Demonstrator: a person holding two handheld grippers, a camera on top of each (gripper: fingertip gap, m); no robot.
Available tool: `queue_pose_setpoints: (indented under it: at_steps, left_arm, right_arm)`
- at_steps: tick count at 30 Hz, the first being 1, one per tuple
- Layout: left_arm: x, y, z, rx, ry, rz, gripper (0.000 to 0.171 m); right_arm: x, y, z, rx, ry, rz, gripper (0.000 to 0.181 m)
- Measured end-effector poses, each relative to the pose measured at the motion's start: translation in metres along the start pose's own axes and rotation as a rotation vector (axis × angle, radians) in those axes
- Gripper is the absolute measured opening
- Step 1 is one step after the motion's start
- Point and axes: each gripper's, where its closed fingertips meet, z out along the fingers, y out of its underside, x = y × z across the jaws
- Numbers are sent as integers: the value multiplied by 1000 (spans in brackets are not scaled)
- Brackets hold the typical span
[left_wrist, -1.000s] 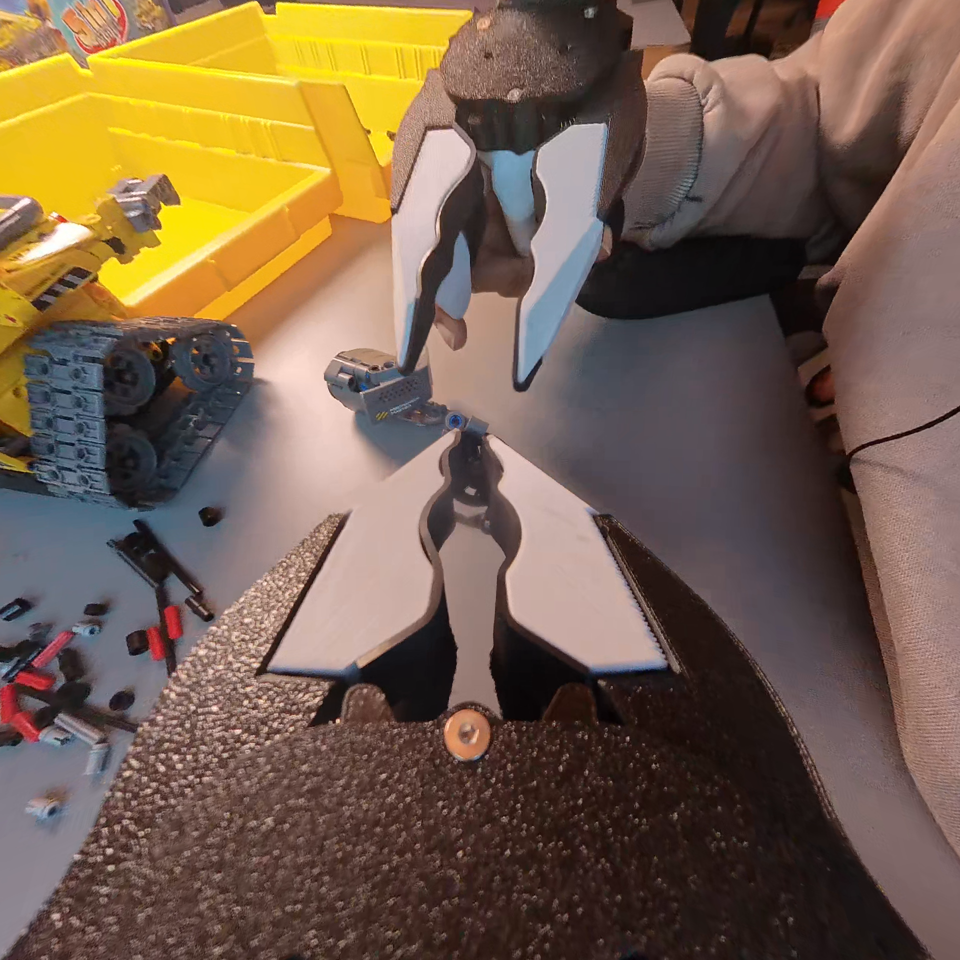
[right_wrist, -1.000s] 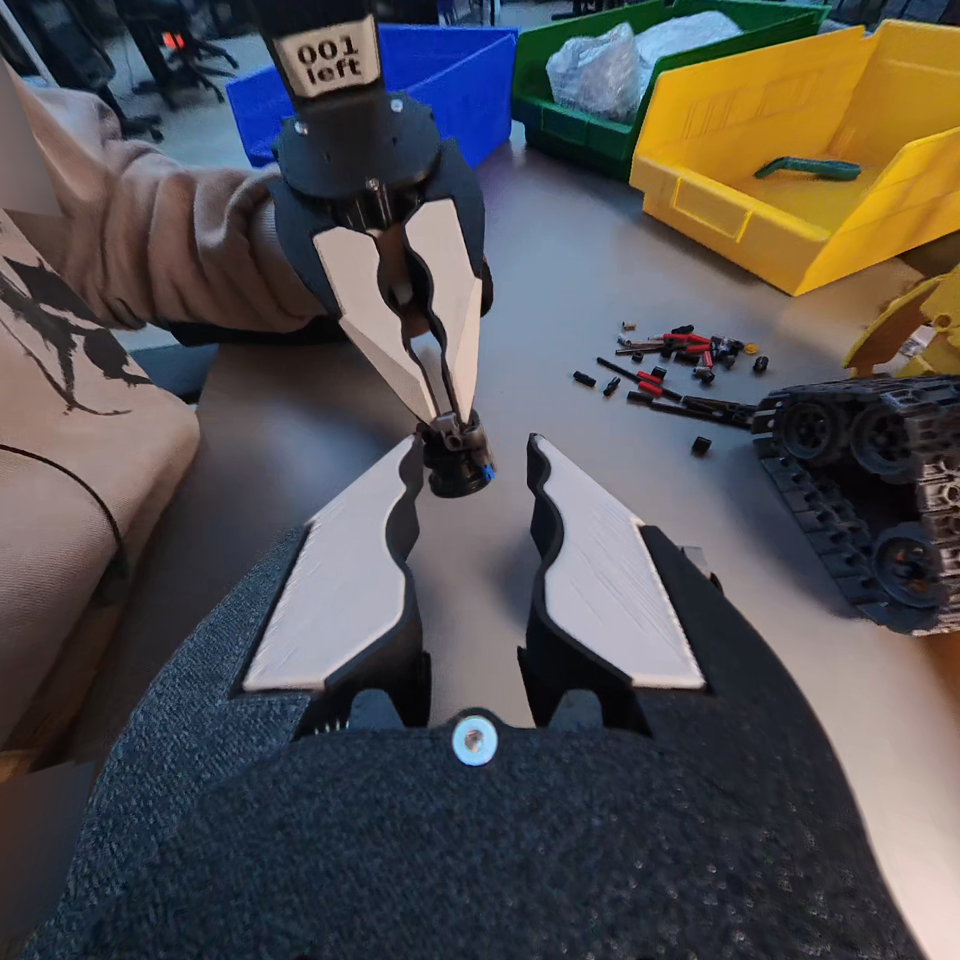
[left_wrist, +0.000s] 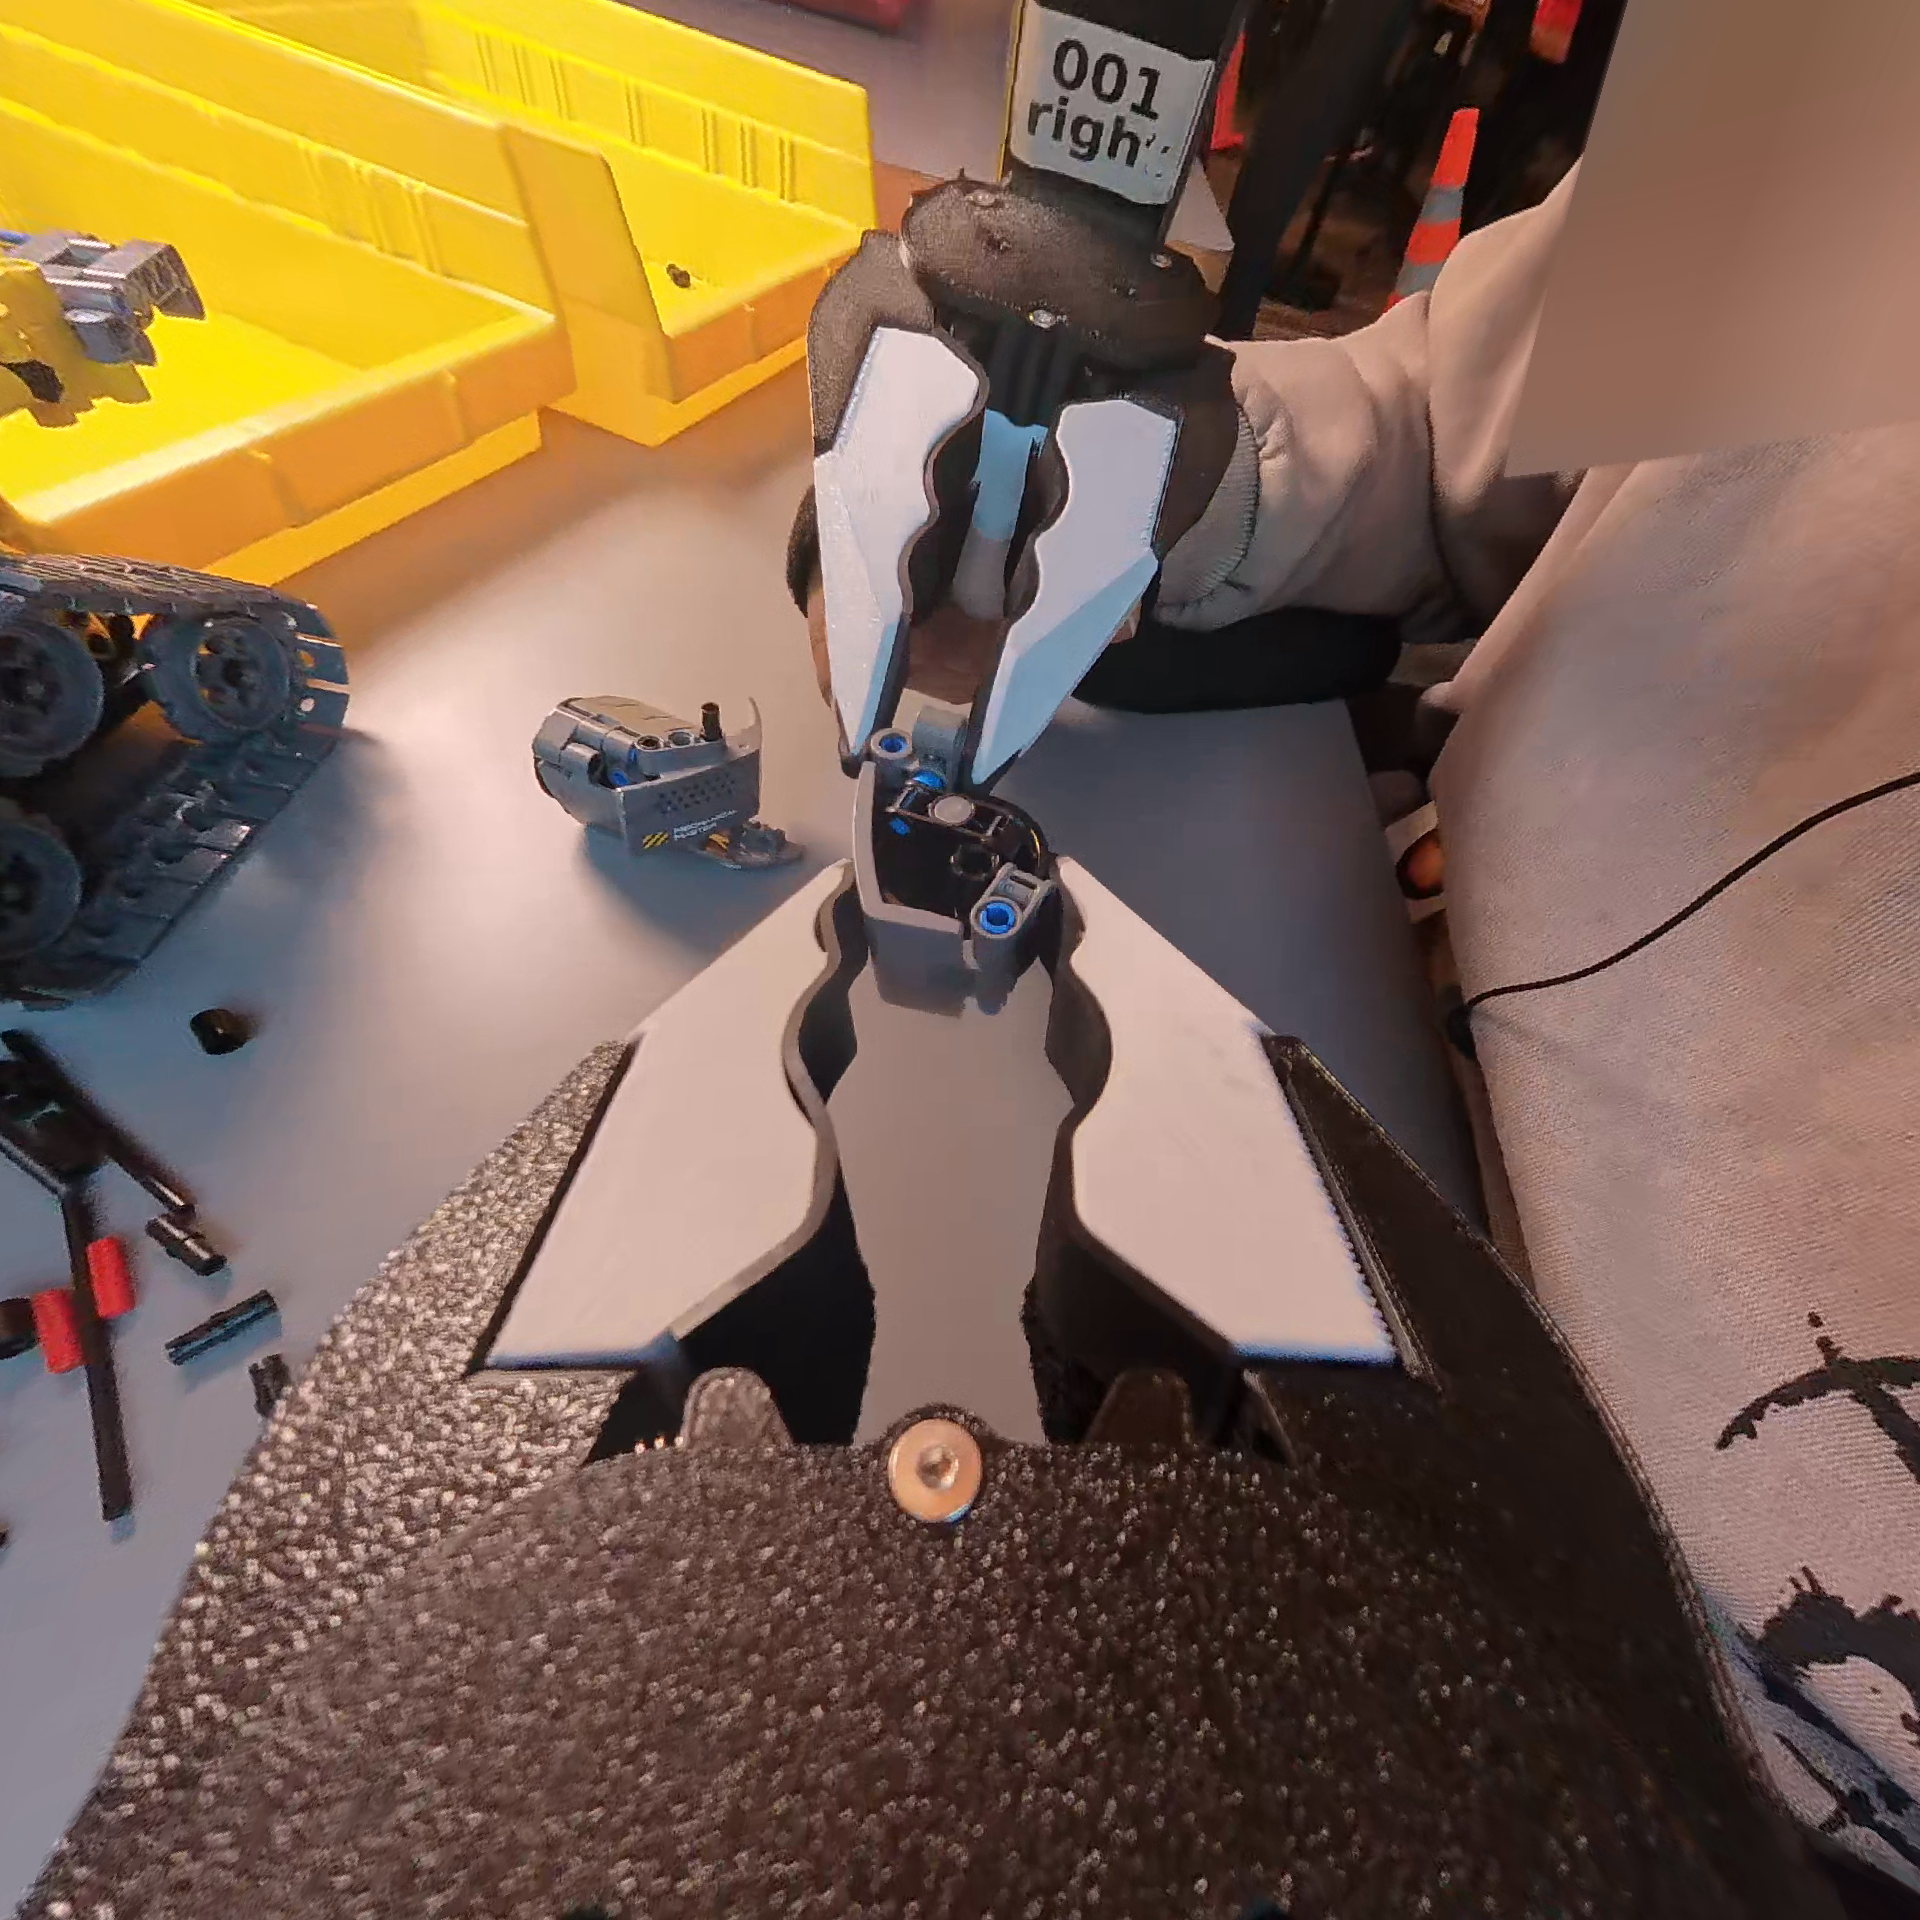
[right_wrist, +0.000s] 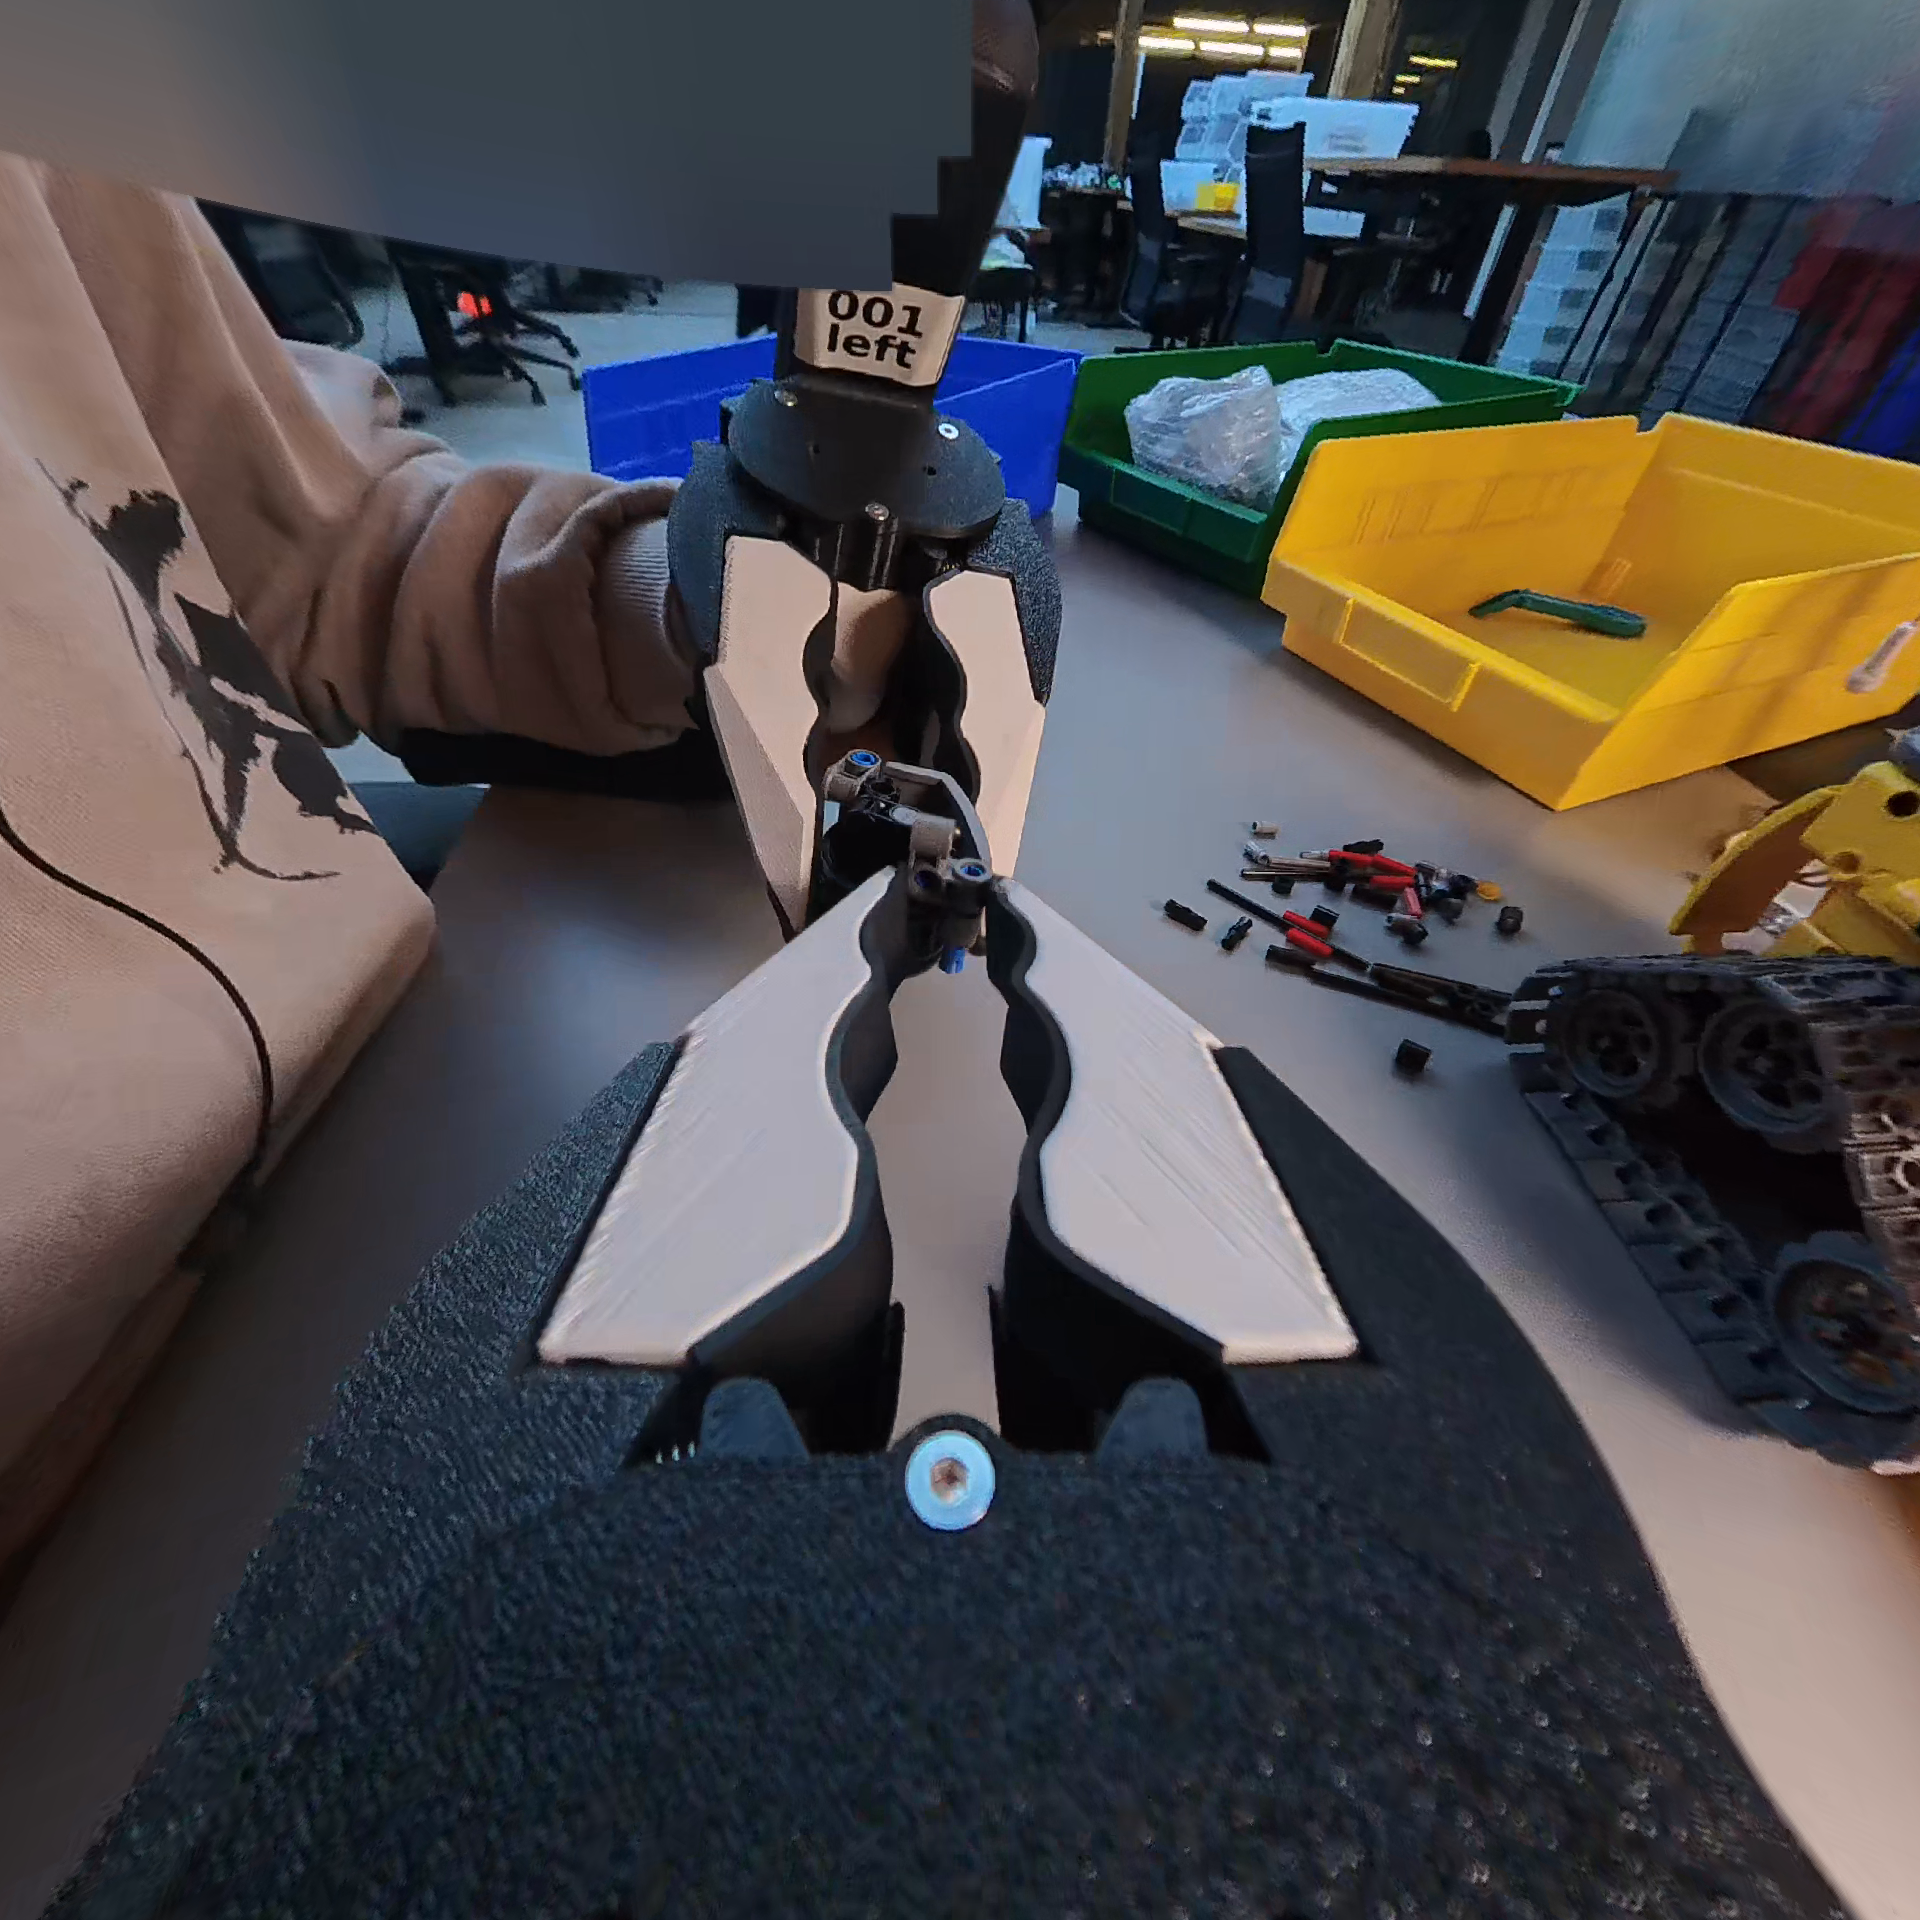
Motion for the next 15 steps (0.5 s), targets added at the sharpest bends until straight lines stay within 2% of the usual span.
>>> queue_pose_setpoints:
  at_steps: [9,15]
  left_arm:
    - [-2,-11,-3,91,36,-119,32]
    - [0,-21,-9,137,80,-157,32]
  right_arm:
    - [8,-15,-1,120,-23,234,12]
    - [8,-22,-7,160,-68,272,12]
